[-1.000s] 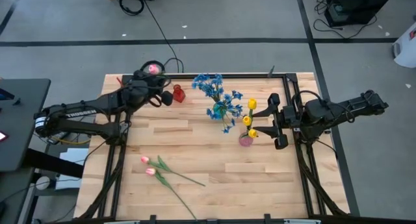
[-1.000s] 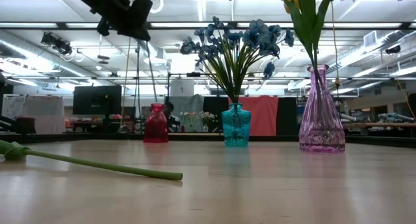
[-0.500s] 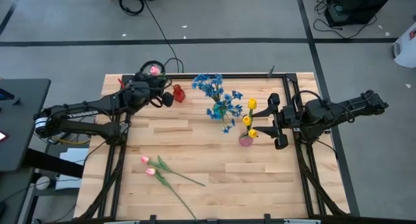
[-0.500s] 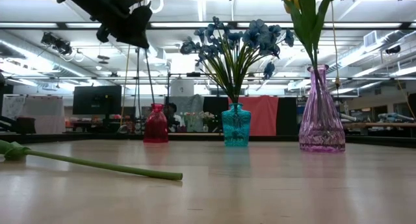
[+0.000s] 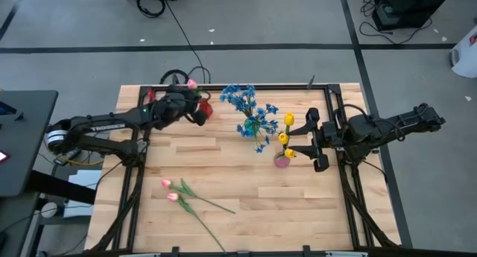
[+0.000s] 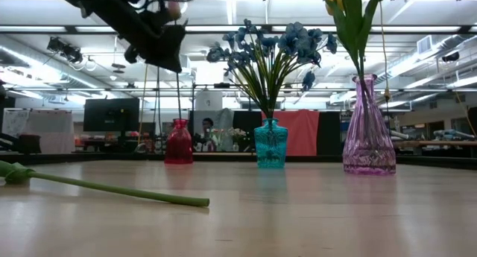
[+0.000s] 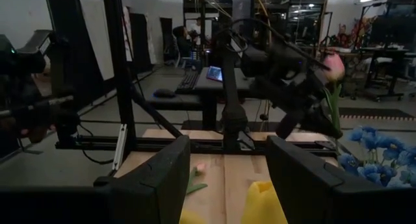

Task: Sort flowers into vase by color
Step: Put the bottom pink tulip into the red flower vase, then adjust the top pink tulip

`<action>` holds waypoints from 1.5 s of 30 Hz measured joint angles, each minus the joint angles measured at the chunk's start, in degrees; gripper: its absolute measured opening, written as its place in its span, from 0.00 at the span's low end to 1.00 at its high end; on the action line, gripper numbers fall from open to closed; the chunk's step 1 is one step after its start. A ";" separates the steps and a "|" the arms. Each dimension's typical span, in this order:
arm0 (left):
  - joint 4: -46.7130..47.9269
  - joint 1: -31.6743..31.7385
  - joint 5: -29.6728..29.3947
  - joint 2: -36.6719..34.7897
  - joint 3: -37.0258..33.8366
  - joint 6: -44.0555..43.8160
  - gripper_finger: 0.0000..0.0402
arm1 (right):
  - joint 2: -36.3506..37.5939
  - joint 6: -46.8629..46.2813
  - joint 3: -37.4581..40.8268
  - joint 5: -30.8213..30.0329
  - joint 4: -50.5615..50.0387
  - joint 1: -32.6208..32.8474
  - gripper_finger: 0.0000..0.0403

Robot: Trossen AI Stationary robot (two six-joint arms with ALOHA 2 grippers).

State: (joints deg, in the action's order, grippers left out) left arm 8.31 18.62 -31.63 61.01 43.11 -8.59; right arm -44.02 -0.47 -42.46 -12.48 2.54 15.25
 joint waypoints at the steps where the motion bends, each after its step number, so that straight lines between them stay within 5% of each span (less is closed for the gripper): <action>1: 0.12 0.77 1.42 0.56 0.00 -0.49 0.02 | 0.04 0.02 0.00 -0.01 0.02 0.00 0.52; 11: 0.25 7.10 13.14 2.19 0.00 -0.88 0.02 | 0.03 -0.04 -0.02 0.01 0.34 0.00 0.52; 18: 0.26 7.27 13.86 2.55 0.00 -0.89 0.07 | 0.03 -2.38 -0.02 0.19 0.35 0.00 0.52; 30: 1.73 7.16 15.46 2.57 0.00 0.95 0.38 | 0.03 -2.38 -0.02 0.19 0.35 0.00 0.52; 40: 9.07 7.16 15.31 -0.33 0.00 2.76 0.40 | 0.03 -2.38 -0.02 0.19 0.35 0.02 0.52; 45: 15.25 6.73 22.52 -5.02 0.02 2.57 0.41 | 0.03 -2.54 -0.02 0.17 0.26 0.01 0.52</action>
State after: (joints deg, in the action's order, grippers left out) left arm 23.56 25.35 -9.11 55.99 43.13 -6.02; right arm -43.99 -3.01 -42.48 -12.31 2.81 15.25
